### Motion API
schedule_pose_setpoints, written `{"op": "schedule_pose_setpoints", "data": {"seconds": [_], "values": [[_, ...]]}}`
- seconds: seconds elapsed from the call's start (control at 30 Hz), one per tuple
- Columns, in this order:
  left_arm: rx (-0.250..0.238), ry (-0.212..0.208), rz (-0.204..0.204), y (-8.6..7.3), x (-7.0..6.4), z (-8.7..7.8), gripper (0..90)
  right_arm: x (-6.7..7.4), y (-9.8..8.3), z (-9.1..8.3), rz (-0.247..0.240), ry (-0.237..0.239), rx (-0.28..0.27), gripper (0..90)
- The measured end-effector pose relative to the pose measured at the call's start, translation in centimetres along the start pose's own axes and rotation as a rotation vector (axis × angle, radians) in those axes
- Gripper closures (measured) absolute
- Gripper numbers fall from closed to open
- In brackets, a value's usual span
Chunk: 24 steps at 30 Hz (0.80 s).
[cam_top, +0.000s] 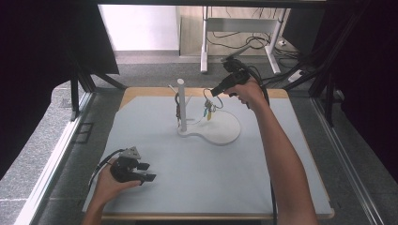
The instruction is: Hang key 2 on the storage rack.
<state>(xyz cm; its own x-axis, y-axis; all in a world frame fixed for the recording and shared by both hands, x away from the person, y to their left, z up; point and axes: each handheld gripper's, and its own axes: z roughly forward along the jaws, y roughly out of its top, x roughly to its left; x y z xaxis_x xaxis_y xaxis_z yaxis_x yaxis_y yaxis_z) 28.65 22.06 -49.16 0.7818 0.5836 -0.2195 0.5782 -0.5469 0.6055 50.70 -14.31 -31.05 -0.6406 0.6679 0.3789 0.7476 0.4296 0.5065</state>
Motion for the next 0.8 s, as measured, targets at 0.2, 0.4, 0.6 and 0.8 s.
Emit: {"op": "schedule_pose_setpoints", "data": {"seconds": [0.2, 0.4, 0.6, 0.8], "values": [[-0.005, 0.0, -0.002, 0.0, 0.0, -0.1, 43.4, 0.4, 0.6, 0.9, -0.018, 0.004, 0.005, 87.6], [0.001, -0.001, 0.008, 0.0, 0.0, -0.2, 43.3, 0.8, 1.3, 1.9, -0.019, 0.001, 0.013, 87.5], [-0.009, 0.0, 0.001, -0.1, 0.1, -0.3, 43.4, 1.1, 1.7, 2.7, -0.026, 0.0, 0.019, 87.6], [-0.008, 0.001, 0.002, -0.1, 0.1, -0.3, 43.5, 1.5, 1.9, 3.2, -0.032, 0.008, 0.023, 87.5]]}}
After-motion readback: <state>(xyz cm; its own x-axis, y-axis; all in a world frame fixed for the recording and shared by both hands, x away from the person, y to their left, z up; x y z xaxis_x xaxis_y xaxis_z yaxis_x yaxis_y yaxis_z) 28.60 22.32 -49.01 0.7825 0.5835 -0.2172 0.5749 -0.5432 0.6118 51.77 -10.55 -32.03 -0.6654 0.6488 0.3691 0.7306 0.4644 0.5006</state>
